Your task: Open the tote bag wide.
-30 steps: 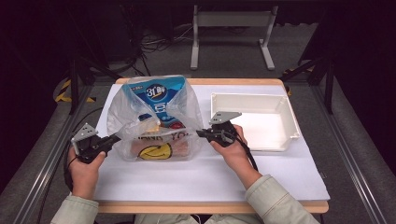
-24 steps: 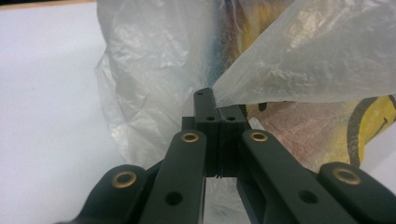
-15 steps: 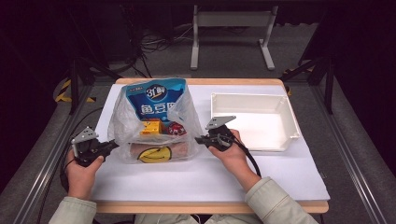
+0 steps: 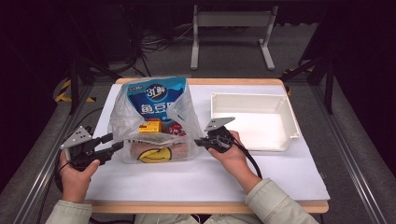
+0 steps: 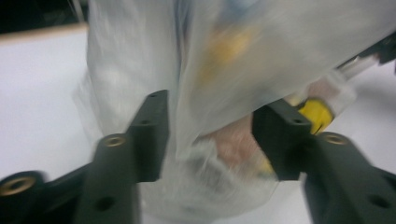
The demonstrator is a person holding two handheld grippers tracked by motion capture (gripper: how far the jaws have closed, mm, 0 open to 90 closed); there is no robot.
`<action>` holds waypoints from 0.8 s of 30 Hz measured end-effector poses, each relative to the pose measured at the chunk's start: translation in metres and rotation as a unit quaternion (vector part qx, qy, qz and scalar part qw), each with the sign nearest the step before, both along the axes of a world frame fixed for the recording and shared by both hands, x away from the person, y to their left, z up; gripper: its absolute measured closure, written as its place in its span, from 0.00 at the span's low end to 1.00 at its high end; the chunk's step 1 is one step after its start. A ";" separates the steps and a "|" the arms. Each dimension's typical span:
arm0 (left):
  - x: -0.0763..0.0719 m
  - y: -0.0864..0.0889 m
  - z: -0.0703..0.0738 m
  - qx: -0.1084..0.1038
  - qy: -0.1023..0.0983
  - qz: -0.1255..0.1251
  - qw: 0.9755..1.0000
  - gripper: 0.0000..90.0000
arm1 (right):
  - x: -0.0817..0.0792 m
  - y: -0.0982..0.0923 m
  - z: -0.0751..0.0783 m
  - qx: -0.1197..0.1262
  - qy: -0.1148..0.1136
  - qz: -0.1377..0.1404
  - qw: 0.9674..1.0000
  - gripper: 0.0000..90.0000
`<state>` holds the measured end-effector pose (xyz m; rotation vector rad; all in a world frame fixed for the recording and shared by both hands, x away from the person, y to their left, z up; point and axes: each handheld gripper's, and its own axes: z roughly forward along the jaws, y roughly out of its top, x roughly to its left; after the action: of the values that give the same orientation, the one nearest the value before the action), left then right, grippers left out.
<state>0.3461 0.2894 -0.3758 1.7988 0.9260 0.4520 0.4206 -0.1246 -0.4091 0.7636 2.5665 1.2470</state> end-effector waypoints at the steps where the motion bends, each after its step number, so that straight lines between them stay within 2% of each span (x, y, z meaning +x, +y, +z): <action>1: -0.003 -0.001 0.005 0.002 -0.012 0.001 1.000 0.47 | 0.000 0.000 0.001 0.001 0.000 0.000 1.000 1.00; 2: -0.003 -0.001 0.005 0.002 -0.012 0.001 1.000 0.44 | -0.001 0.000 0.001 0.002 -0.001 0.000 1.000 0.99; 3: -0.009 -0.005 0.016 0.008 -0.033 0.006 0.999 0.41 | -0.001 0.000 0.001 0.002 -0.002 0.000 1.000 0.99; 7: -0.014 -0.010 0.027 0.011 -0.046 0.008 0.999 0.28 | -0.001 0.000 0.002 0.006 -0.003 -0.001 1.000 0.97; 8: -0.016 -0.013 0.034 0.011 -0.058 0.007 0.998 0.28 | -0.001 0.000 0.003 0.007 -0.003 -0.001 1.000 0.97; 9: -0.016 -0.013 0.034 0.011 -0.058 0.007 0.998 0.27 | -0.001 0.000 0.003 0.007 -0.004 -0.001 1.000 0.97; 13: -0.019 -0.018 0.050 0.017 -0.086 0.009 0.996 0.24 | -0.002 0.000 0.004 0.008 -0.007 0.000 1.000 0.95; 16: -0.016 -0.019 0.060 0.016 -0.093 0.007 0.996 0.20 | -0.002 0.001 0.004 0.009 -0.006 0.001 1.000 0.93; 17: -0.014 -0.019 0.064 0.008 -0.093 0.003 0.996 0.20 | -0.002 0.001 0.004 0.010 -0.007 0.001 1.000 0.93; 22: -0.003 -0.019 0.068 0.002 -0.095 0.007 0.995 0.21 | -0.003 0.001 0.005 0.013 -0.011 0.004 1.000 0.90; 24: 0.001 -0.019 0.069 -0.001 -0.100 0.013 0.995 0.27 | -0.003 0.001 0.006 0.012 -0.012 0.005 1.000 0.90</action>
<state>0.3471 0.2703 -0.3069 1.7070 0.8104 0.6345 0.4172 -0.1238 -0.4034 0.7385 2.5435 1.2849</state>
